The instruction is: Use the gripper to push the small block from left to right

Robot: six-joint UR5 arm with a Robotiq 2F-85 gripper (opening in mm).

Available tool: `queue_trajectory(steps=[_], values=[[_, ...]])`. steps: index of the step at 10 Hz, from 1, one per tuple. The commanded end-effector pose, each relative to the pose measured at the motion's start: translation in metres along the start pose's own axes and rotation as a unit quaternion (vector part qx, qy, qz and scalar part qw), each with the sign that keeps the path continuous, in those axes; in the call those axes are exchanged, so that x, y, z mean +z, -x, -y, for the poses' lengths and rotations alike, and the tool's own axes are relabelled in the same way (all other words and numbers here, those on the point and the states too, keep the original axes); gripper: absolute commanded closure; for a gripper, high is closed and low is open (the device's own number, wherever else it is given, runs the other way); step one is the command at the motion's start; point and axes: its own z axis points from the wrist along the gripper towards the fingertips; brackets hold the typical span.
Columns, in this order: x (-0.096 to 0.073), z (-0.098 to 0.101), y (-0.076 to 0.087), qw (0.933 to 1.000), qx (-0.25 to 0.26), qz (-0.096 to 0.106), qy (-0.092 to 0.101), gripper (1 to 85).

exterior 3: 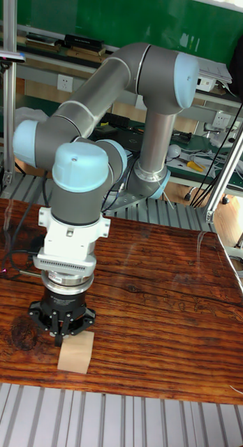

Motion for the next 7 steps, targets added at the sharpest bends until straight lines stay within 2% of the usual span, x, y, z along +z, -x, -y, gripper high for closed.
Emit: queue_trajectory(steps=[1,5,7], values=[[-0.001,-0.025,-0.004,0.9997,0.004,0.001,0.023,84.7],[0.000,-0.047,-0.009,0.9994,0.013,0.002,0.032,84.7],[0.003,-0.060,-0.010,0.9994,0.015,0.006,0.030,84.7]])
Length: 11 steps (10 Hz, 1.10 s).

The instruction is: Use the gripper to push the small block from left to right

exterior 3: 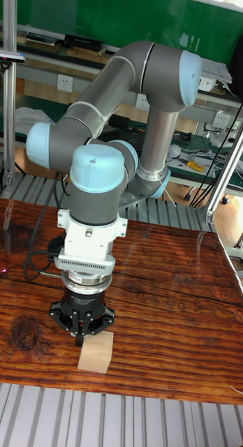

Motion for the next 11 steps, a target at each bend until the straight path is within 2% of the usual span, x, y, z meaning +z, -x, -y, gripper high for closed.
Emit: queue_trajectory(steps=[1,4,6,8,11], values=[[0.002,-0.023,-0.003,0.9999,0.003,0.006,0.009,84.7],[0.000,-0.037,-0.008,0.9996,-0.001,0.004,0.029,84.7],[0.000,-0.039,-0.013,0.9996,0.002,0.004,0.028,84.7],[0.000,-0.046,-0.017,0.9992,0.004,0.002,0.040,84.7],[0.000,-0.050,-0.023,0.9989,0.005,0.003,0.047,84.7]])
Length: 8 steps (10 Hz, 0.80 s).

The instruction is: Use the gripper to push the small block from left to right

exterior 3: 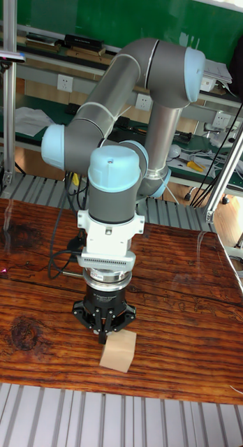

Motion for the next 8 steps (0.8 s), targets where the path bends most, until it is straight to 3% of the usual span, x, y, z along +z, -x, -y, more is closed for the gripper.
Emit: queue_trajectory(steps=[1,3,8], values=[[-0.001,-0.008,-0.006,0.9999,0.006,0.002,0.013,84.7],[0.000,-0.013,-0.009,0.9997,0.012,0.004,0.023,84.7],[-0.003,-0.041,-0.002,0.9968,-0.002,0.019,0.078,84.7]])
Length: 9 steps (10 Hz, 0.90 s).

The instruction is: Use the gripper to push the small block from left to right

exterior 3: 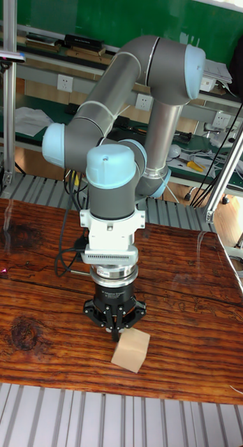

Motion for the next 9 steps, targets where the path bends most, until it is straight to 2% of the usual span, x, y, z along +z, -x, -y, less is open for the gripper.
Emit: queue_trajectory(steps=[1,3,5,8,9], values=[[-0.002,-0.020,0.007,0.9991,-0.005,0.015,0.040,84.7],[-0.002,-0.031,0.009,0.9978,-0.007,0.020,0.063,84.7],[0.007,-0.026,0.012,0.9980,-0.022,0.023,0.054,84.7],[0.011,-0.032,0.012,0.9970,-0.031,0.023,0.068,84.7],[0.009,-0.040,0.012,0.9959,-0.028,0.022,0.083,84.7]])
